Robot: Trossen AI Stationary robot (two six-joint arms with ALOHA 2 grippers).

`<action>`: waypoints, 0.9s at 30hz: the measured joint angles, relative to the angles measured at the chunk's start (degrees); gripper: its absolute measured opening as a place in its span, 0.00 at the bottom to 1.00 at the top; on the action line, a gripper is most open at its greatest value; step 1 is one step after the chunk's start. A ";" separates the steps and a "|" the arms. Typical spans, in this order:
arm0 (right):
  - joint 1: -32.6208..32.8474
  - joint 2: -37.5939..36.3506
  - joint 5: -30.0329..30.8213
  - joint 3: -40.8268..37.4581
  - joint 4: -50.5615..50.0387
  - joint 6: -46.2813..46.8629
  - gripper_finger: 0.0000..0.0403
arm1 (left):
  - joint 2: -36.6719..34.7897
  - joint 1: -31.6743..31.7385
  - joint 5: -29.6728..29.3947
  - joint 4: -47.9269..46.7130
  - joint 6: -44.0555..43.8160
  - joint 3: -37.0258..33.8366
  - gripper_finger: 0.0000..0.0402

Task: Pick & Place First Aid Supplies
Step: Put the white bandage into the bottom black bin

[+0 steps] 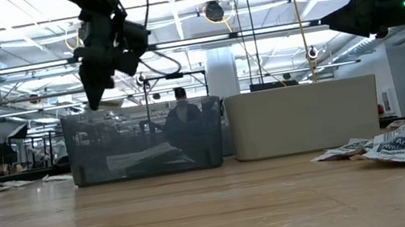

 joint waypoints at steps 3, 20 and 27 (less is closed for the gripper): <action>0.01 0.00 0.00 -0.01 0.00 0.02 0.65 | 0.00 -4.07 -0.03 1.24 2.46 0.00 0.00; 0.01 0.00 0.02 -0.01 0.05 0.02 0.65 | 4.65 -27.79 1.03 2.19 -7.91 7.98 0.00; 0.01 0.00 0.02 0.01 0.02 0.02 0.65 | 9.56 -34.39 4.39 0.66 -10.64 15.39 0.00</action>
